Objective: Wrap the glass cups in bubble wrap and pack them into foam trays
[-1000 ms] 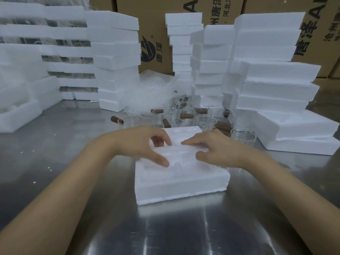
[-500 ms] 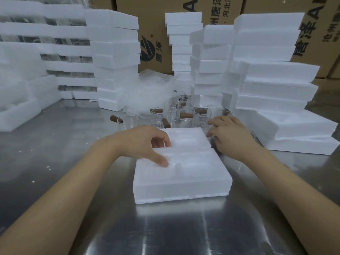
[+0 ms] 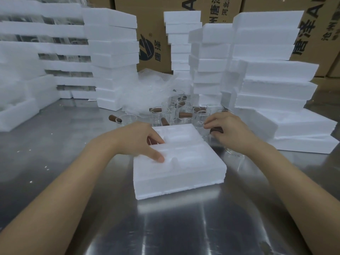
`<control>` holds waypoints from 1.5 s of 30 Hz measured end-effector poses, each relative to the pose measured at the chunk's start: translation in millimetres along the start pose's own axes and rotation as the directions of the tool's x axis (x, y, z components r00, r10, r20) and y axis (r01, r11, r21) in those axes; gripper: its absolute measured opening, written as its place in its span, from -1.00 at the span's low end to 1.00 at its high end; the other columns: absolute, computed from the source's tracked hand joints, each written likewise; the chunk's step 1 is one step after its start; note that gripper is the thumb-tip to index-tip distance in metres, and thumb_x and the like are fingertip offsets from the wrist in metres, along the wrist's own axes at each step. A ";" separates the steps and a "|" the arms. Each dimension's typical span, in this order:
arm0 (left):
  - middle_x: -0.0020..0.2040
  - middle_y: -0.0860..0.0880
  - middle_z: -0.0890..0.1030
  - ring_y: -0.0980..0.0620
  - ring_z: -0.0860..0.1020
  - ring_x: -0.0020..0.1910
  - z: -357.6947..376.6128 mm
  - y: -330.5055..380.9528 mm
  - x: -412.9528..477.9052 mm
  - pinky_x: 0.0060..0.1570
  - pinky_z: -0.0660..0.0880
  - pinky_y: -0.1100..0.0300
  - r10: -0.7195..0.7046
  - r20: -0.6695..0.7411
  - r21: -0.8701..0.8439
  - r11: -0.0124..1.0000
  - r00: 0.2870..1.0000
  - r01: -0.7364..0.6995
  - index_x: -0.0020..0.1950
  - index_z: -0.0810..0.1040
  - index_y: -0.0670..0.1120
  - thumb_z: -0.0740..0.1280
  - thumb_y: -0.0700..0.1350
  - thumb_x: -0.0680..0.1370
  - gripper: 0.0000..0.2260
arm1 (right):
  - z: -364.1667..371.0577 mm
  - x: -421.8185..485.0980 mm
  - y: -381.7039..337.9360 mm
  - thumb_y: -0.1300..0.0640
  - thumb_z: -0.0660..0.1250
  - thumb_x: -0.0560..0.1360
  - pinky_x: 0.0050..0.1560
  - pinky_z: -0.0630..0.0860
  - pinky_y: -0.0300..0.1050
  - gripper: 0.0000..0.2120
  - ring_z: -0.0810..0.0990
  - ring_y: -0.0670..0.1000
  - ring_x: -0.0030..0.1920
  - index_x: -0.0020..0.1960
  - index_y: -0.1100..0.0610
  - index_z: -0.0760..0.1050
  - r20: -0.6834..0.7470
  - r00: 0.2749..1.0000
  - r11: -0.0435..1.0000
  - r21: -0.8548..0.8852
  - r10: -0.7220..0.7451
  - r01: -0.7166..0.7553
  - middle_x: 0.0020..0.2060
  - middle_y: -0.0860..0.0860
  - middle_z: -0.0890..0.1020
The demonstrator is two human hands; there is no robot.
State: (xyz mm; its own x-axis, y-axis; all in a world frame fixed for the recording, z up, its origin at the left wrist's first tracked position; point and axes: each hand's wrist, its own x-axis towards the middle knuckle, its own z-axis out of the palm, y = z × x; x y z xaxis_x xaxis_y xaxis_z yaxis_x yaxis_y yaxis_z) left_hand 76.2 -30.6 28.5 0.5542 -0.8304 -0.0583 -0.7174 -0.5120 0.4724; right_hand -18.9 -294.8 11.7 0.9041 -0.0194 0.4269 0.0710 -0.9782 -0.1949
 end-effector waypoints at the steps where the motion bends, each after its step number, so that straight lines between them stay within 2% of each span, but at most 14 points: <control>1: -0.44 0.13 0.45 0.11 0.38 -0.43 -0.1 -0.7 0.0 -0.45 0.34 0.26 -0.009 -0.014 0.012 1.000 1.000 0.009 -0.17 0.67 0.07 0.51 0.09 0.39 -0.87 | -0.6 0.6 0.0 0.40 0.33 0.45 0.30 0.32 0.02 -0.72 0.52 0.12 0.16 0.08 0.18 0.66 0.003 1.000 1.000 0.016 -0.004 0.004 0.14 0.00 0.62; 4: -0.41 -0.01 0.25 0.06 0.22 -0.43 1.0 -3.9 0.8 -0.46 0.18 0.28 -0.042 -0.055 0.024 0.999 0.998 0.043 -0.25 0.56 -0.17 0.50 0.08 0.41 -0.68 | -0.6 1.7 -0.1 0.34 0.38 0.46 0.36 0.26 0.11 -0.76 0.53 0.05 0.17 0.09 0.16 0.66 0.008 1.000 0.998 0.059 -0.007 0.007 0.13 -0.03 0.61; 8: -0.43 0.04 0.29 0.09 0.24 -0.45 5.1 -4.9 3.9 -0.45 0.16 0.28 -0.061 -0.122 0.082 0.994 0.991 0.071 -0.31 0.55 -0.12 0.48 0.10 0.41 -0.69 | -1.0 1.1 0.3 0.27 0.39 0.49 0.45 0.06 0.15 -0.77 0.49 -0.06 0.19 0.13 0.12 0.64 0.028 1.000 0.999 0.050 -0.011 0.010 0.15 -0.11 0.57; 13: -0.31 -0.13 0.47 -0.09 0.41 -0.29 9.1 -3.1 7.9 -0.28 0.27 0.07 -0.023 -0.168 0.178 0.983 0.985 0.053 -0.29 0.51 -0.12 0.45 0.09 0.45 -0.69 | -5.7 -1.0 0.9 0.27 0.39 0.48 0.21 0.03 -0.25 -0.74 0.49 -0.01 0.18 0.14 0.09 0.63 0.034 0.999 0.998 0.051 -0.032 0.030 0.14 -0.14 0.55; 19: -0.11 -0.17 0.57 -0.13 0.49 -0.10 6.9 -1.8 7.2 -0.09 0.41 -0.01 -0.036 -0.166 0.292 0.953 0.985 0.084 -0.15 0.49 -0.09 0.43 0.08 0.46 -0.74 | -11.6 -3.2 0.4 0.31 0.34 0.51 0.09 0.04 -0.33 -0.73 0.49 -0.03 0.19 0.15 0.09 0.63 0.046 0.998 0.995 0.094 -0.031 0.026 0.08 -0.22 0.48; 22: -0.24 -0.15 0.48 -0.11 0.43 -0.21 6.4 -1.8 5.7 -0.22 0.31 0.03 -0.036 -0.172 0.274 0.958 0.985 0.082 -0.19 0.49 -0.17 0.44 0.05 0.46 -0.70 | -13.9 -3.4 -0.2 0.32 0.32 0.52 0.21 0.02 -0.30 -0.72 0.47 -0.07 0.20 0.17 0.09 0.62 0.047 0.998 0.989 0.146 -0.032 0.025 0.12 -0.20 0.48; 26: -0.37 0.05 0.32 0.01 0.33 -0.28 5.7 0.0 5.3 -0.27 0.22 0.11 -0.062 -0.172 0.263 0.959 0.983 0.107 -0.34 0.34 0.03 0.46 0.06 0.45 -0.67 | -16.8 -4.4 -1.9 0.34 0.31 0.52 0.43 0.03 -0.12 -0.68 0.41 -0.25 0.07 0.24 0.13 0.57 0.013 0.999 0.971 0.236 -0.053 0.048 0.23 -0.07 0.50; 30: -0.17 0.15 0.52 0.00 0.50 -0.04 7.9 -0.2 6.8 -0.12 0.36 0.15 -0.091 -0.192 0.239 0.961 0.977 0.137 -0.10 0.52 0.16 0.47 0.12 0.43 -0.84 | -20.0 -4.7 -8.4 0.30 0.34 0.52 0.43 0.19 0.09 -0.61 0.33 -0.13 0.31 0.33 0.14 0.49 -0.026 0.994 0.958 0.268 -0.103 0.106 0.31 -0.06 0.44; 32: 0.19 0.10 0.54 0.12 0.47 0.13 11.4 0.9 8.0 0.08 0.37 0.19 -0.106 -0.237 0.139 0.980 0.966 0.142 0.33 0.48 0.09 0.48 0.22 0.36 -0.42 | -20.8 -5.0 -14.3 0.30 0.35 0.51 0.47 0.14 0.02 -0.58 0.23 0.02 0.44 0.35 0.15 0.46 -0.065 0.988 0.946 0.284 -0.142 0.155 0.32 -0.06 0.41; 35: 0.34 0.16 0.39 0.26 0.41 0.14 15.8 17.0 11.8 0.08 0.36 0.30 -0.051 -0.420 -0.104 0.995 0.906 0.008 0.54 0.16 0.09 0.34 0.40 0.25 -0.07 | -19.4 -5.4 -30.1 0.35 0.36 0.50 0.47 0.09 -0.08 -0.57 0.18 0.09 0.48 0.35 0.19 0.46 -0.112 0.960 0.923 0.266 -0.257 0.279 0.31 -0.03 0.42; 37: 0.36 0.14 0.40 0.27 0.50 0.13 16.0 27.3 13.8 0.10 0.46 0.29 -0.100 -0.474 -0.406 0.907 0.875 -0.117 0.55 0.10 0.12 0.28 0.44 0.26 -0.06 | -15.4 -6.5 -44.4 0.38 0.37 0.47 0.47 0.12 0.01 -0.57 0.21 0.16 0.47 0.33 0.21 0.47 -0.116 0.919 0.895 0.210 -0.378 0.394 0.31 0.05 0.45; 39: 0.29 0.02 0.51 0.12 0.60 0.12 16.1 31.8 14.1 0.18 0.53 0.12 -0.162 -0.424 -0.696 0.688 0.891 -0.206 0.51 0.25 0.06 0.32 0.38 0.38 -0.21 | -9.1 -7.7 -56.6 0.42 0.35 0.46 0.46 0.16 0.05 -0.55 0.23 0.19 0.46 0.32 0.21 0.48 -0.109 0.876 0.860 0.171 -0.469 0.481 0.32 0.08 0.47; 42: 0.03 -0.02 0.62 -0.06 0.63 0.10 15.4 33.1 10.8 0.22 0.52 0.04 -0.105 -0.393 -0.828 0.472 0.914 -0.302 0.21 0.53 -0.03 0.34 0.06 0.57 -0.73 | -5.2 -9.6 -66.0 0.50 0.28 0.46 0.46 0.22 0.00 -0.55 0.25 0.12 0.47 0.30 0.22 0.51 -0.168 0.864 0.838 0.212 -0.475 0.502 0.30 0.04 0.51; 45: 0.15 -0.06 0.61 -0.14 0.59 0.20 17.9 33.1 12.9 0.22 0.51 0.07 -0.071 -0.383 -0.879 0.334 0.921 -0.340 0.35 0.45 -0.09 0.34 0.00 0.58 -0.63 | -4.2 -13.8 -69.3 0.57 0.21 0.44 0.36 0.35 -0.05 -0.50 0.33 0.08 0.42 0.30 0.22 0.50 -0.316 0.875 0.806 0.362 -0.366 0.468 0.30 0.07 0.49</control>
State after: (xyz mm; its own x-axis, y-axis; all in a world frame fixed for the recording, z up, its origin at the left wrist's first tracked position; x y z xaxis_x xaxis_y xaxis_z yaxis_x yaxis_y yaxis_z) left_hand 52.0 -62.3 27.6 0.7234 -0.6437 0.2497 -0.0573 0.3044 0.9508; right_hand -38.1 -227.6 23.0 0.6321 0.2759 0.7241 0.6331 -0.7227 -0.2773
